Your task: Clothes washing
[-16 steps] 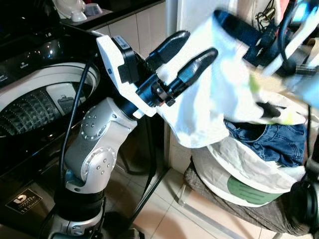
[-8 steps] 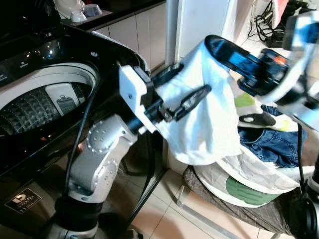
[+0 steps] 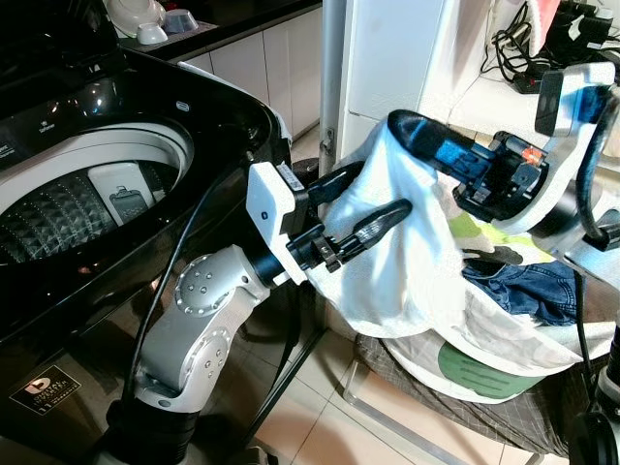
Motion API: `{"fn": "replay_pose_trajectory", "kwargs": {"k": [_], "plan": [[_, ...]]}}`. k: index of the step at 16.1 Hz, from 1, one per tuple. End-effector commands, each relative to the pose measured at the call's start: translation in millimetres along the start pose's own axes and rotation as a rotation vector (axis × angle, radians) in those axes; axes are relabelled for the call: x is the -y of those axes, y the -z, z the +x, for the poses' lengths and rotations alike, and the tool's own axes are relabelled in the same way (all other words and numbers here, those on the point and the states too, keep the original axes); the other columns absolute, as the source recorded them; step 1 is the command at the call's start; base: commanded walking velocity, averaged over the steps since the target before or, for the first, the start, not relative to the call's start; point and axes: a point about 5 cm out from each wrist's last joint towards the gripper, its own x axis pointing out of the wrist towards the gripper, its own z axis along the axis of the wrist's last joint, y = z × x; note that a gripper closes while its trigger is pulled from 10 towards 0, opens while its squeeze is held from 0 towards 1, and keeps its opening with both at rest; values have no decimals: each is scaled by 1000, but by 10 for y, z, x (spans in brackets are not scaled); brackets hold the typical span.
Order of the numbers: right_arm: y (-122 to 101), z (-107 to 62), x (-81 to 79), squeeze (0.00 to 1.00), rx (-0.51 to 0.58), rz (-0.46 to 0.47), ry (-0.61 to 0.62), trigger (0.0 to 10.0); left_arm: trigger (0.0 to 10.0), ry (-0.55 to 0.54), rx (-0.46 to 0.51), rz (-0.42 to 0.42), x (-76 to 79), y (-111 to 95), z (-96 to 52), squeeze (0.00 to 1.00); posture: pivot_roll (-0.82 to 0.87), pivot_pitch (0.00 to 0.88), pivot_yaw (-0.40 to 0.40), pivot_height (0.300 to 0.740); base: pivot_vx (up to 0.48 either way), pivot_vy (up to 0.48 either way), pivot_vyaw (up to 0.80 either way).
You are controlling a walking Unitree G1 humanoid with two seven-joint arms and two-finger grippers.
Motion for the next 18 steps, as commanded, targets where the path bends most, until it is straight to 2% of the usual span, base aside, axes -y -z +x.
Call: {"fn": "replay_pose_trajectory", "kwargs": {"k": [1,8,18], "plan": [[31,31,-50,0,-14,-11,-14,0,0,-15,-13,9,-24,-8,-46,0,-27,2,30,740,0,0,0],[105,62,-36,0,-13,0,6,0,0,-63,-34,25,-47,16,-108,0,-20,0,32,740,0,0,0],[82,106,-51,0,-17,-27,-3,0,0,-92,-38,36,-99,0,-118,0,-18,0,37,740,0,0,0]]}}
